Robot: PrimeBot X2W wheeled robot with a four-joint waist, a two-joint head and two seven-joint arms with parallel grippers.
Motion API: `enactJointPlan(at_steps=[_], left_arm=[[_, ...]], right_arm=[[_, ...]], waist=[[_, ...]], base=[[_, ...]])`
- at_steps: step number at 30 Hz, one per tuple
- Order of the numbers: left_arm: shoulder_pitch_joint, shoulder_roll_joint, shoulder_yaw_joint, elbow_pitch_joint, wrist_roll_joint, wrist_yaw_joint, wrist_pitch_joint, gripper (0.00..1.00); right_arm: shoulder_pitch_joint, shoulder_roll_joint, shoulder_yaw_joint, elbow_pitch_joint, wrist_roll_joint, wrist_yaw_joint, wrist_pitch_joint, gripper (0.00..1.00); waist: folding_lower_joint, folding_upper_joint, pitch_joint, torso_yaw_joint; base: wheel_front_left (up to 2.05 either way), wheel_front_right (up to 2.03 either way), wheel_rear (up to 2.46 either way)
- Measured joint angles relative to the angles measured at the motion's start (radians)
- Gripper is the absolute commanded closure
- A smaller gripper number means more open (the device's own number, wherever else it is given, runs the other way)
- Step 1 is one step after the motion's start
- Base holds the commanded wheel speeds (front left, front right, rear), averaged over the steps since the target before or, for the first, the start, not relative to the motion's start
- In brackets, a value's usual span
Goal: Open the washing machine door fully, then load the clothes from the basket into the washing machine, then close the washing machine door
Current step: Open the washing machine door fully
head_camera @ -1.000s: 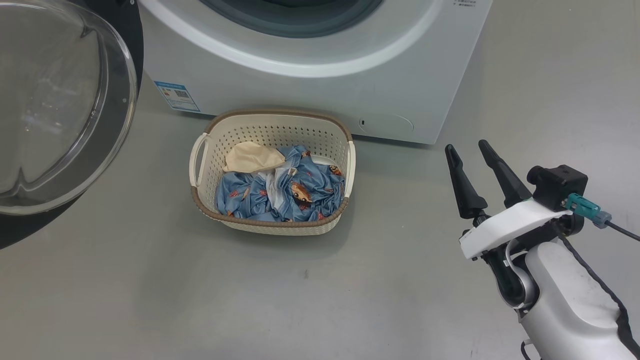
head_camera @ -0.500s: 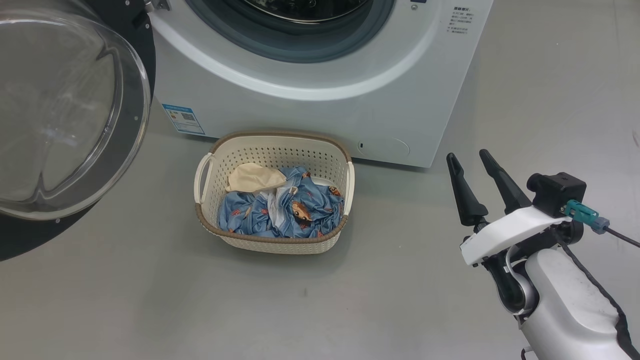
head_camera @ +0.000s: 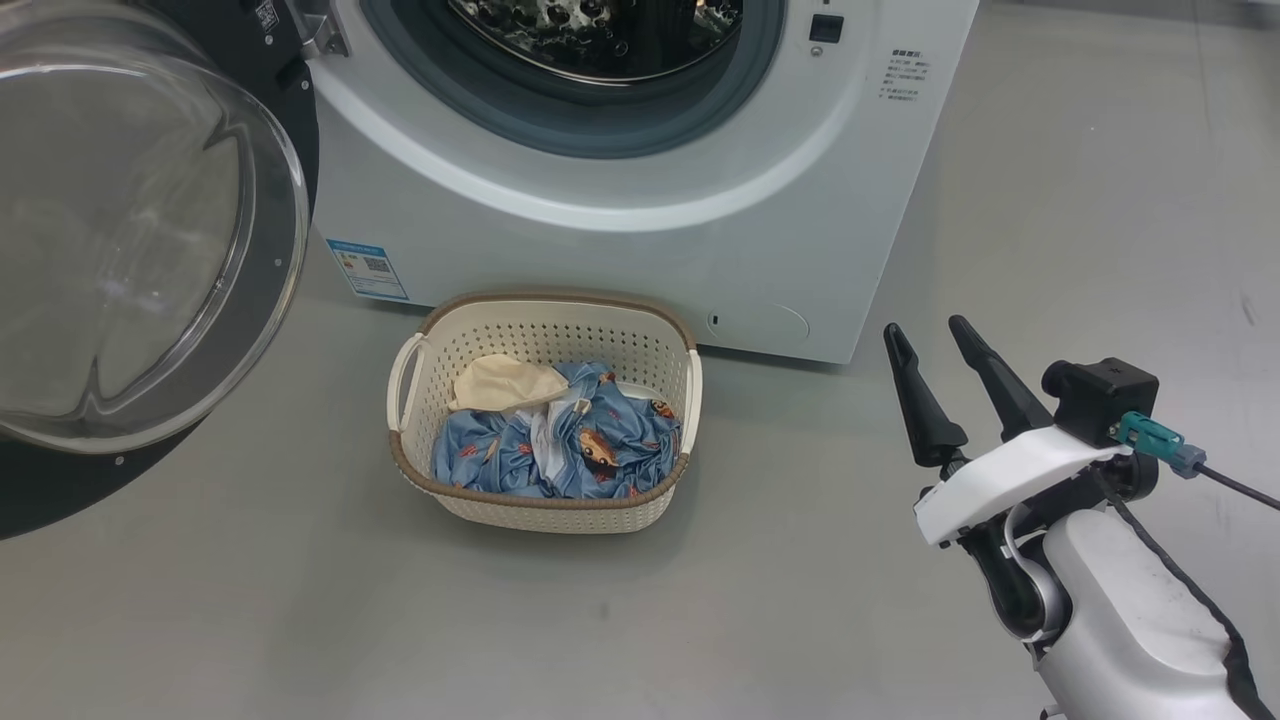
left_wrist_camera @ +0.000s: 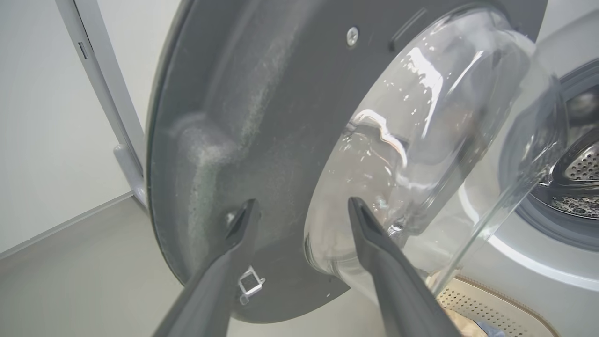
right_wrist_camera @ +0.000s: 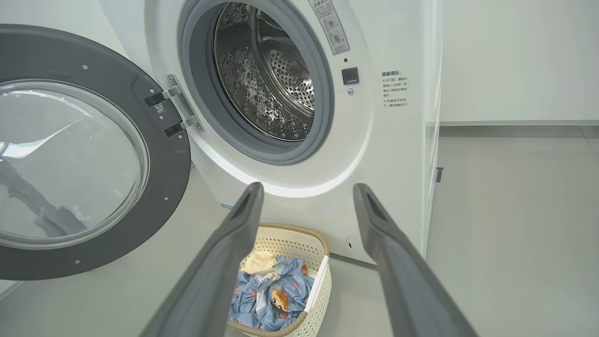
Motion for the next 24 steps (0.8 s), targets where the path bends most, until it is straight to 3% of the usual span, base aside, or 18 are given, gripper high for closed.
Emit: enactJointPlan(at_steps=[24], left_arm=[[0.199, -0.111, -0.032, -0.148, 0.004, 0.000, -0.182, 0.00]], right_arm=[[0.029, -0.005, 0.042, 0.012, 0.009, 0.000, 0.000, 0.00]], waist=[[-0.0001, 0.0001, -0.091, -0.122]], base=[[0.00, 0.00, 0.00]])
